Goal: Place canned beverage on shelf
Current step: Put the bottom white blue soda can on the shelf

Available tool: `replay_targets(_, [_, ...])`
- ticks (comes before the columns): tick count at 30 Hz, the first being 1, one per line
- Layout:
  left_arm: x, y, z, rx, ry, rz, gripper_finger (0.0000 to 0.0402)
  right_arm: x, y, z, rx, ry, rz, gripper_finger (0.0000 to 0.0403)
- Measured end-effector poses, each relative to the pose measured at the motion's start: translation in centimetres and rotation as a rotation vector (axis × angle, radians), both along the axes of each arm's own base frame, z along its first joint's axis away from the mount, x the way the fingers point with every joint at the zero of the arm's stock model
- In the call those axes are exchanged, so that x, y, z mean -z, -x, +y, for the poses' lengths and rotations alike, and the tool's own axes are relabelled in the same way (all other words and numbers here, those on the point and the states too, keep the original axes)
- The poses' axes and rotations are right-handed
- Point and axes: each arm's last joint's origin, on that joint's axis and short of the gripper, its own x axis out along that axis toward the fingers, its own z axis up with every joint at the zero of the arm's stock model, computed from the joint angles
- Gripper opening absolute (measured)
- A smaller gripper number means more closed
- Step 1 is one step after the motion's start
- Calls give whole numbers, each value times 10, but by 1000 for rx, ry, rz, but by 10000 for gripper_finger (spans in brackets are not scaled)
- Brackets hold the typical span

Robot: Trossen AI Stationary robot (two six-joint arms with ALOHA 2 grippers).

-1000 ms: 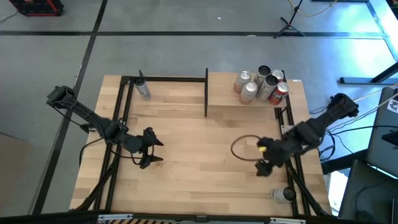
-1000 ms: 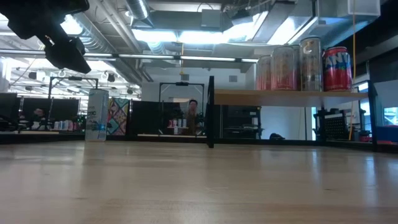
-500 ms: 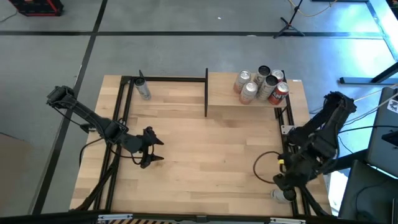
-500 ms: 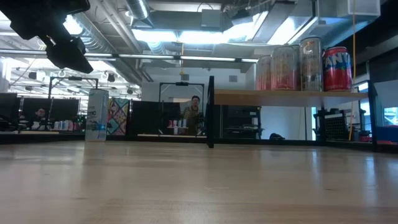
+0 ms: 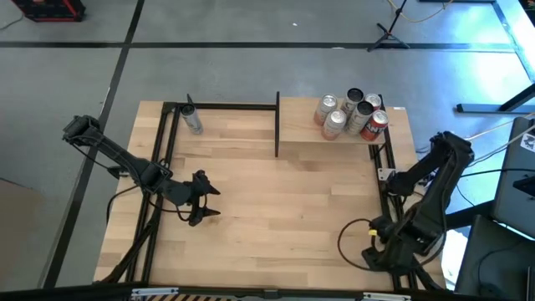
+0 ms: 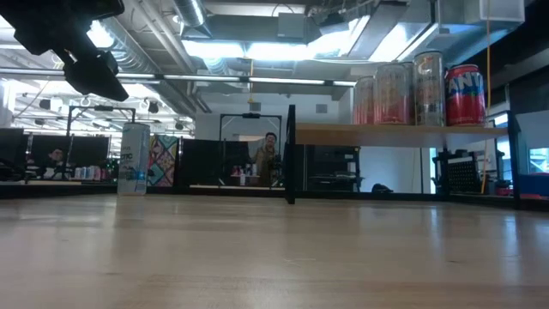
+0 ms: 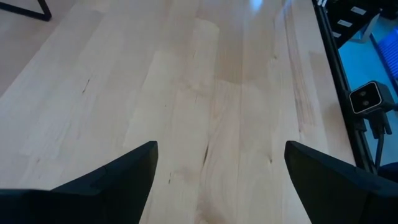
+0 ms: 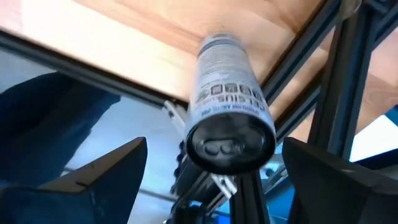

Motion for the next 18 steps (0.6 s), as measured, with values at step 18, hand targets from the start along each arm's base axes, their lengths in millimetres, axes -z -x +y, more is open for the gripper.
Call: replay_targets(18, [0,0,0,0,0,1,339,41,-14,30,-106,96,87,353])
